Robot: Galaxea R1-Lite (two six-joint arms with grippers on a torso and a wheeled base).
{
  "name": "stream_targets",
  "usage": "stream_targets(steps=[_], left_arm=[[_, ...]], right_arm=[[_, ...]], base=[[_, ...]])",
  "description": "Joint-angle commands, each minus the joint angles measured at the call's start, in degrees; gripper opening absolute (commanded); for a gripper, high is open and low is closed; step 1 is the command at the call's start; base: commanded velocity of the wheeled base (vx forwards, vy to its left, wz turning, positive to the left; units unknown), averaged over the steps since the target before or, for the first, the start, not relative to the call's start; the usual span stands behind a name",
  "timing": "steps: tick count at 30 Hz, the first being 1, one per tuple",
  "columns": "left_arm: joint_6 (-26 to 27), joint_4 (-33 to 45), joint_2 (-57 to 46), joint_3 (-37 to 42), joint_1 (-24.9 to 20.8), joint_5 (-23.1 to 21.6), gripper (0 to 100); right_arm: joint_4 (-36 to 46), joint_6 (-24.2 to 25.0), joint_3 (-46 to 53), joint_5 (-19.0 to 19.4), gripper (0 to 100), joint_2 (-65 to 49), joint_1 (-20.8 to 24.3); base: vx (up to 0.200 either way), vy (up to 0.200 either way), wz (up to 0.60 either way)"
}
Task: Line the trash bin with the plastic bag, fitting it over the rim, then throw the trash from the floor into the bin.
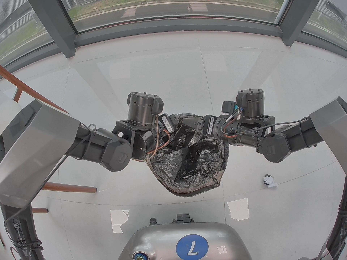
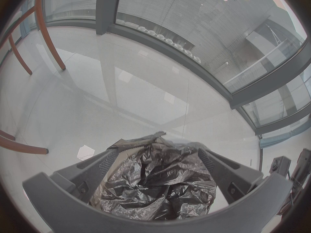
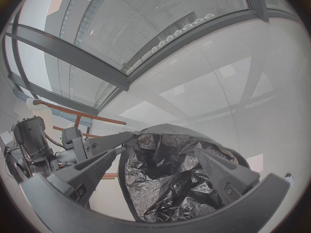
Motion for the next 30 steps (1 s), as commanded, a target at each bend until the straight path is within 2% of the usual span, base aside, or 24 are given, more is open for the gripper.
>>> stream_targets(steps=[1,30], left_arm=[[0.1,-1.4,0.3,-0.2,0.2,0.0,100],[0.0,-1.5,2.7,-3.7,0.1,0.0,100]], right_arm=[[0.0,0.0,-1.9,0.0,100,1.1,-0.8],[0.0,0.0,-5.3,0.0,100,2.8,-2.9]], base=[[0.000,0.000,0.00],[0.000,0.000,0.00]])
